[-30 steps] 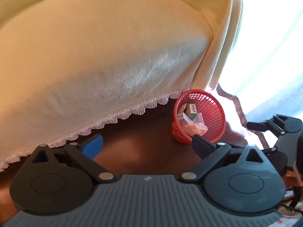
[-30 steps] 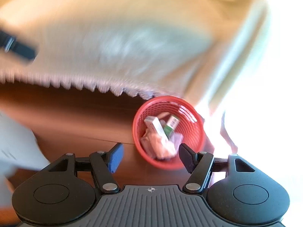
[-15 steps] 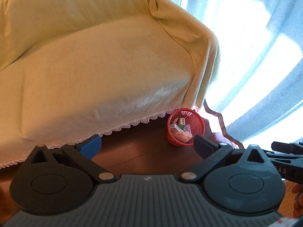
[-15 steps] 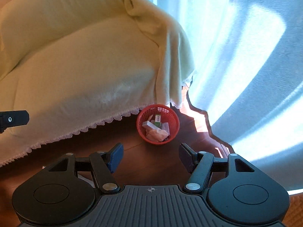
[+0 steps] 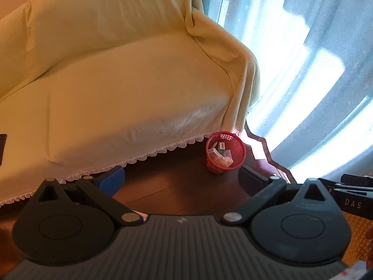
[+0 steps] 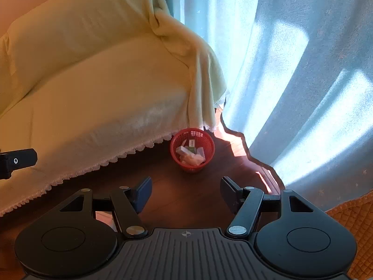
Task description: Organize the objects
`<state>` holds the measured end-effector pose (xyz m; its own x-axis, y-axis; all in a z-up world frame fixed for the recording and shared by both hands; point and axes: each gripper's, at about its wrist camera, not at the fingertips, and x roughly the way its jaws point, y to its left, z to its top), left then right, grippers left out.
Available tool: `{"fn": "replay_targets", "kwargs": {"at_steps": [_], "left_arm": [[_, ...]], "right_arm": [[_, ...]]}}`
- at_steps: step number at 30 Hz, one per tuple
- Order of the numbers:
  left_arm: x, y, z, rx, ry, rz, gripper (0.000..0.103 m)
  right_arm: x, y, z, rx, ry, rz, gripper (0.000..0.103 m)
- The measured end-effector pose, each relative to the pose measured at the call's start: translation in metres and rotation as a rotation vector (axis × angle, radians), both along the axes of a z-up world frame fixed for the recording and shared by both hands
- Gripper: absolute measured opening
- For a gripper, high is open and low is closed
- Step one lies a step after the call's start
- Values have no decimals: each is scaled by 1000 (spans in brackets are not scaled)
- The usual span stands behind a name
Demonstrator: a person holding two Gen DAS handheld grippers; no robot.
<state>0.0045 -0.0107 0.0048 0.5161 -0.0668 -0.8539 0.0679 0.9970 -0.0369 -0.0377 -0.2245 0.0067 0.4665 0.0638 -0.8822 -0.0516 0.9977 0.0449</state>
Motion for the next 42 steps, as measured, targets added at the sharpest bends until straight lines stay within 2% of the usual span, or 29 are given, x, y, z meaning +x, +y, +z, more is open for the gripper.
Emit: {"fn": "replay_targets", "kwargs": {"at_steps": [10, 28, 42], "left_arm": [[-26, -6, 16, 10, -25, 7, 102], [-28, -5, 20, 40, -43, 12, 102], [-30, 6, 20, 31, -38, 15, 102]], "right_arm": [[-15, -3, 13, 1, -29, 38, 62], [-19, 7, 21, 13, -42, 62, 62], [-19, 8, 22, 13, -37, 67, 62]]}}
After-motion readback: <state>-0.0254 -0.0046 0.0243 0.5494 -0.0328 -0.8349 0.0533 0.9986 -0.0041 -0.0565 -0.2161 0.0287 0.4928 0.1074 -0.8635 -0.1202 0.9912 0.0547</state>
